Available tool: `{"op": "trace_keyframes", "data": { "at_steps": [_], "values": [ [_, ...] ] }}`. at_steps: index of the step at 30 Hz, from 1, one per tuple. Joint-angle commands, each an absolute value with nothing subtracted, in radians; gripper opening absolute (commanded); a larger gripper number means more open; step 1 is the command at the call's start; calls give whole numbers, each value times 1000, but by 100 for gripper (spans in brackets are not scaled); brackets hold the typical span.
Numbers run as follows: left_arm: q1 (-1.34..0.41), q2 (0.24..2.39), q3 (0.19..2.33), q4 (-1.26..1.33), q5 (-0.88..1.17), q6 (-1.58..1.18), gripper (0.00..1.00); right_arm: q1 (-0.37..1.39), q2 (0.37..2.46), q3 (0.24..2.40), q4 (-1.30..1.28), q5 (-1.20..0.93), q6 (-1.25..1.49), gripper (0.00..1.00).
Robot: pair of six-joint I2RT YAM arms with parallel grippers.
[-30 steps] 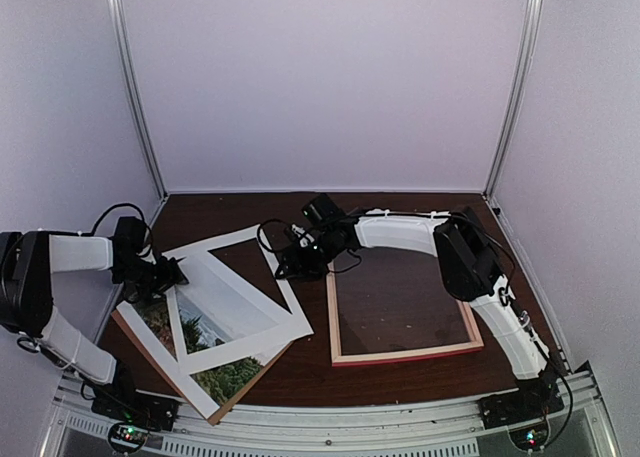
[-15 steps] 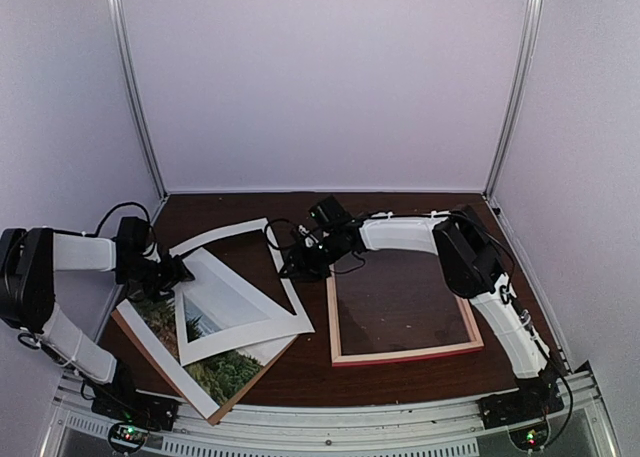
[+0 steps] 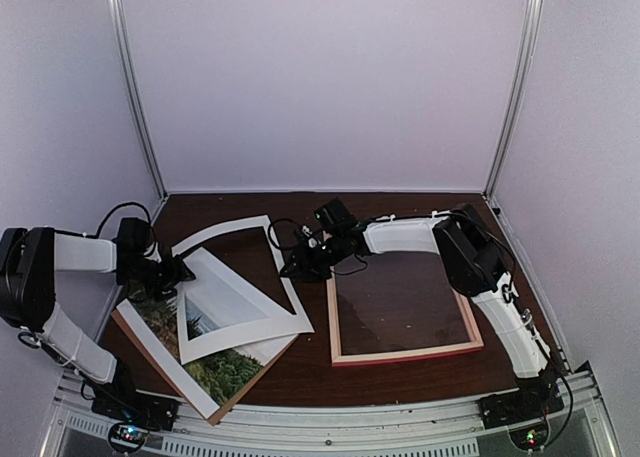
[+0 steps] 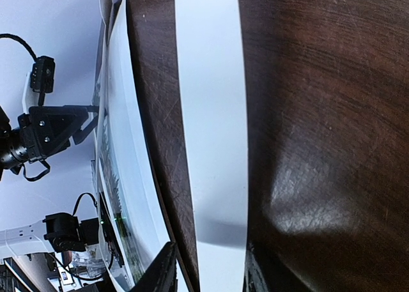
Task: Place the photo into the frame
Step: Pick up the mat board from the photo.
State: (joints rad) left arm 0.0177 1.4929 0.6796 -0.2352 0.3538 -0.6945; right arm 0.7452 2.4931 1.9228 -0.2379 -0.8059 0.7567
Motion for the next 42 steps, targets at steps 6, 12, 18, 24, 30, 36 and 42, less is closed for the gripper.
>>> {"op": "trace_keyframes", "data": {
  "at_steps": [6,12,18,24,30,36,42],
  "values": [
    [3,1525,656,-273,331,-670,56,740,2434,1895,-194,-826,764,37],
    [-36,1540,676,-304,301,-645,44,740,2430,1890,-186,-831,765,36],
    [-61,1555,698,-344,267,-621,40,741,2428,1882,-177,-839,771,36],
    [-81,1553,710,-370,229,-607,33,741,2424,1876,-174,-839,771,35],
    [-86,1555,710,-370,219,-601,24,740,2417,1871,-176,-835,767,37],
    [-86,1554,705,-359,228,-606,19,739,2411,1875,-199,-821,751,43],
    [-86,1561,689,-322,262,-622,17,737,2399,1891,-270,-780,694,51]
  ]
}}
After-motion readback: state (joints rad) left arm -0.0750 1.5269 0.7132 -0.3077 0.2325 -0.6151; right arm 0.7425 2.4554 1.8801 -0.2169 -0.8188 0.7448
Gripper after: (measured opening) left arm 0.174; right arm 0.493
